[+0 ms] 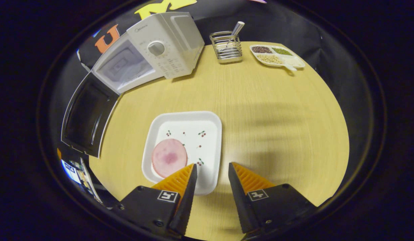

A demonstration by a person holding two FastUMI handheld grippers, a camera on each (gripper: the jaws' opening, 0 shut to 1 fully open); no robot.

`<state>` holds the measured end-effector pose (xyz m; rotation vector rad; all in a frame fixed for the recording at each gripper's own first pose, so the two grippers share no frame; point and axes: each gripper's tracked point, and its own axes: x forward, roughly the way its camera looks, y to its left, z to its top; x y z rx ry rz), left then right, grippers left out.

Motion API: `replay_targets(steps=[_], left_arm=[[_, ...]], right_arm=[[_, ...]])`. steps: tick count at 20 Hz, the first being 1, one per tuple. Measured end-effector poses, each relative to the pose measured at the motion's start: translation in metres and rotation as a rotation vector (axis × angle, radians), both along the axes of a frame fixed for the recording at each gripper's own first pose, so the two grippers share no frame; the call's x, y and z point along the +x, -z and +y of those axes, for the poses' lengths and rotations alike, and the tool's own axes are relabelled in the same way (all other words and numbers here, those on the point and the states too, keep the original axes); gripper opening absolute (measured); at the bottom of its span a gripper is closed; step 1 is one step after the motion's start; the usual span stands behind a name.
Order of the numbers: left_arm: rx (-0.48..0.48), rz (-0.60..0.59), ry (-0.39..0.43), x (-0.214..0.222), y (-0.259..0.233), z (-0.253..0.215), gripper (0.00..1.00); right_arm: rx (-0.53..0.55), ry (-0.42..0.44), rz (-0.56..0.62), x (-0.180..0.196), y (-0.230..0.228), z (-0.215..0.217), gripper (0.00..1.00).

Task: Open the microwave oven with the left hand, put the food in, and close the microwave oven.

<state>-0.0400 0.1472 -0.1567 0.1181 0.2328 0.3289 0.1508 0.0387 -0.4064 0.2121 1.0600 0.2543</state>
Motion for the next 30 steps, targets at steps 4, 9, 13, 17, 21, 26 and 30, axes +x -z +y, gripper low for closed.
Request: replay_targets(steps=[4, 9, 13, 17, 21, 26, 30], left_arm=[[0.001, -0.026, -0.046, -0.006, -0.013, -0.005, 0.95], [-0.012, -0.031, -0.124, -0.032, -0.01, 0.0, 0.95], [-0.024, -0.02, -0.172, -0.051, -0.003, 0.007, 0.95], [-0.025, -0.016, -0.192, -0.055, -0.007, 0.009, 0.95], [0.004, -0.013, -0.152, -0.048, -0.02, 0.0, 0.95], [0.018, -0.017, -0.061, -0.024, -0.034, -0.017, 0.95], [0.006, -0.051, 0.002, -0.008, -0.045, -0.026, 0.95]], right_arm=[[-0.085, -0.022, 0.082, 0.002, 0.004, -0.006, 0.47], [-0.051, 0.05, 0.172, 0.004, 0.005, -0.008, 0.1], [0.059, 0.077, 0.184, 0.004, 0.004, -0.007, 0.04], [0.27, 0.133, 0.212, -0.002, 0.005, 0.003, 0.04], [0.385, 0.12, 0.138, -0.002, -0.011, 0.02, 0.03], [0.435, 0.099, 0.058, -0.006, -0.051, 0.049, 0.03], [0.5, 0.106, 0.004, -0.008, -0.091, 0.091, 0.04]])
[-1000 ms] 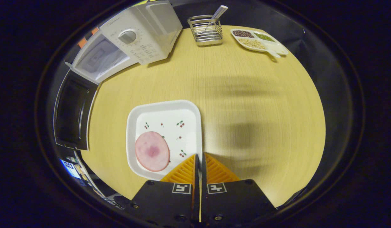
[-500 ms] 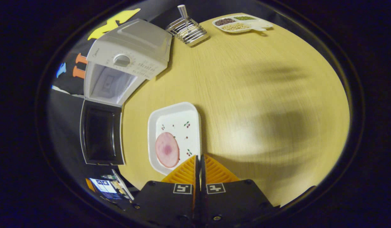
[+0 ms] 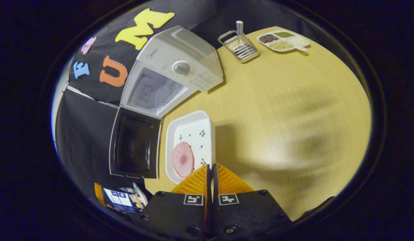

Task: Open the microwave oven with the left hand, put the food in, and close the microwave oven.

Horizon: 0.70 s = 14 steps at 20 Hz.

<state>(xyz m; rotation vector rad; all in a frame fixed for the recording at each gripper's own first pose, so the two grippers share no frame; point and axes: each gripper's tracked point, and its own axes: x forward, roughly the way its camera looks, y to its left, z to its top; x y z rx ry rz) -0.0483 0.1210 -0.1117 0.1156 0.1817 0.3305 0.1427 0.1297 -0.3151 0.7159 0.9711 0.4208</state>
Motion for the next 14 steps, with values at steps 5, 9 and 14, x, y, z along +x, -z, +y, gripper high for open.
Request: replay_targets(steps=[5, 9, 14], left_arm=[[-0.018, -0.002, 0.107, 0.019, -0.009, -0.004, 0.95], [-0.016, -0.001, 0.178, 0.029, -0.016, 0.002, 0.95], [-0.033, 0.014, 0.233, 0.03, -0.013, 0.01, 0.95]], right_arm=[[0.122, 0.127, -0.027, 0.012, -0.048, 0.068, 0.04], [0.171, 0.257, -0.059, 0.038, -0.061, 0.112, 0.04], [0.253, 0.428, -0.071, 0.073, -0.055, 0.16, 0.0]])
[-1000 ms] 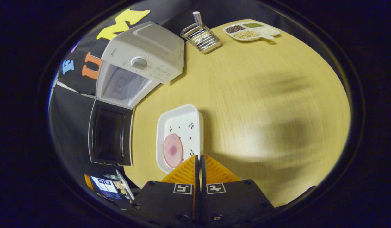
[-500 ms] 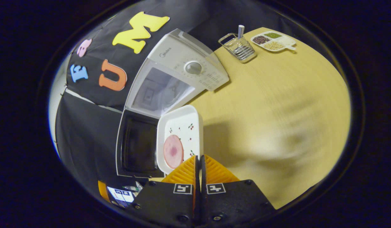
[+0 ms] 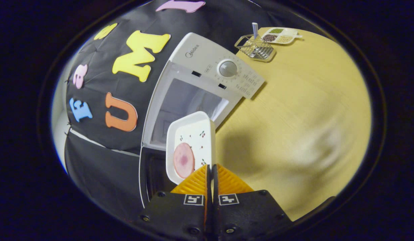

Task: Open the microwave oven with the left hand, put the food in, and close the microwave oven.

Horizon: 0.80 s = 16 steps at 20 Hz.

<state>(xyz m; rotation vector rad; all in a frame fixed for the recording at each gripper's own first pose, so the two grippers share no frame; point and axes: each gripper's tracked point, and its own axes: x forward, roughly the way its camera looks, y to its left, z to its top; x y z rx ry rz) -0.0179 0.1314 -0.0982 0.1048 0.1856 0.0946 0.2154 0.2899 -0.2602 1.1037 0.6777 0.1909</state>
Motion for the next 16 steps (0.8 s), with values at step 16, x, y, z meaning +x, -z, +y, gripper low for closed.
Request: replay_targets(steps=[16], left_arm=[[-0.006, 0.011, 0.094, 0.034, 0.023, 0.009, 0.95]], right_arm=[[0.059, 0.368, 0.008, 0.141, 0.024, 0.074, 0.04]])
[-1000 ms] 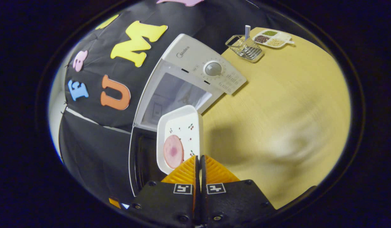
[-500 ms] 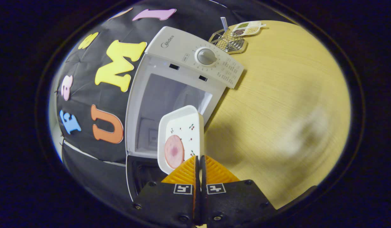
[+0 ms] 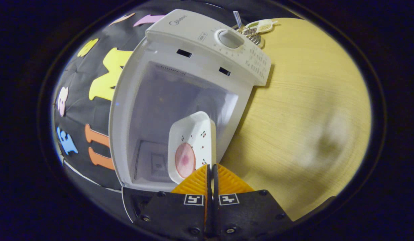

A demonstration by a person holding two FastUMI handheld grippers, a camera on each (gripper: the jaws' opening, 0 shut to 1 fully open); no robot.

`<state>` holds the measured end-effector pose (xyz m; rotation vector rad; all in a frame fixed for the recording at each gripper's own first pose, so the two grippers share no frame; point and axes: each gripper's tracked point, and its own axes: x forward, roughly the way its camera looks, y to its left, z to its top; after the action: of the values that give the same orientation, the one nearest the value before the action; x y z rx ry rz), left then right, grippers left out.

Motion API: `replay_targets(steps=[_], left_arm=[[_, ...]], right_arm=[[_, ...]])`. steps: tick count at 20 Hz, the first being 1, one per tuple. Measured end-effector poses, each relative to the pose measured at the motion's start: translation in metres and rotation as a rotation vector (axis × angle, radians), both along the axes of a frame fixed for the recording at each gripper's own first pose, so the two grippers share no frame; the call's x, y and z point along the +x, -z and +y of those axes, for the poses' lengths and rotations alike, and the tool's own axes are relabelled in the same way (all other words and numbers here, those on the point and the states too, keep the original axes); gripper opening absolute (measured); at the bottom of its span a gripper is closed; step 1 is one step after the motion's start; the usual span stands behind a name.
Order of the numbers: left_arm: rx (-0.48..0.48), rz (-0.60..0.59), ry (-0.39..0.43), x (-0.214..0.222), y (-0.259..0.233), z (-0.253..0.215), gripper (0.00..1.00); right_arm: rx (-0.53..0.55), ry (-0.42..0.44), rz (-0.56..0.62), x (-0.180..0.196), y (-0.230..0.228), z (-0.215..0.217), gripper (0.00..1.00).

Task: Open the microwave oven with the left hand, put the food in, and close the microwave oven.

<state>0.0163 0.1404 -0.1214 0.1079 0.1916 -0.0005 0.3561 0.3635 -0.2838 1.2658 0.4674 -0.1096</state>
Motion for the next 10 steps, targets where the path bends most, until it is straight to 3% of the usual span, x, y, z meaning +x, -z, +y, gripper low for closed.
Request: replay_targets(steps=[6, 10], left_arm=[[0.01, 0.021, -0.047, -0.001, 0.01, 0.019, 0.95], [0.008, 0.049, -0.084, -0.01, 0.021, 0.03, 0.95]], right_arm=[[-0.009, 0.056, 0.061, 0.052, 0.018, -0.001, 0.04], [-0.051, 0.092, 0.03, 0.075, 0.011, -0.012, 0.04]])
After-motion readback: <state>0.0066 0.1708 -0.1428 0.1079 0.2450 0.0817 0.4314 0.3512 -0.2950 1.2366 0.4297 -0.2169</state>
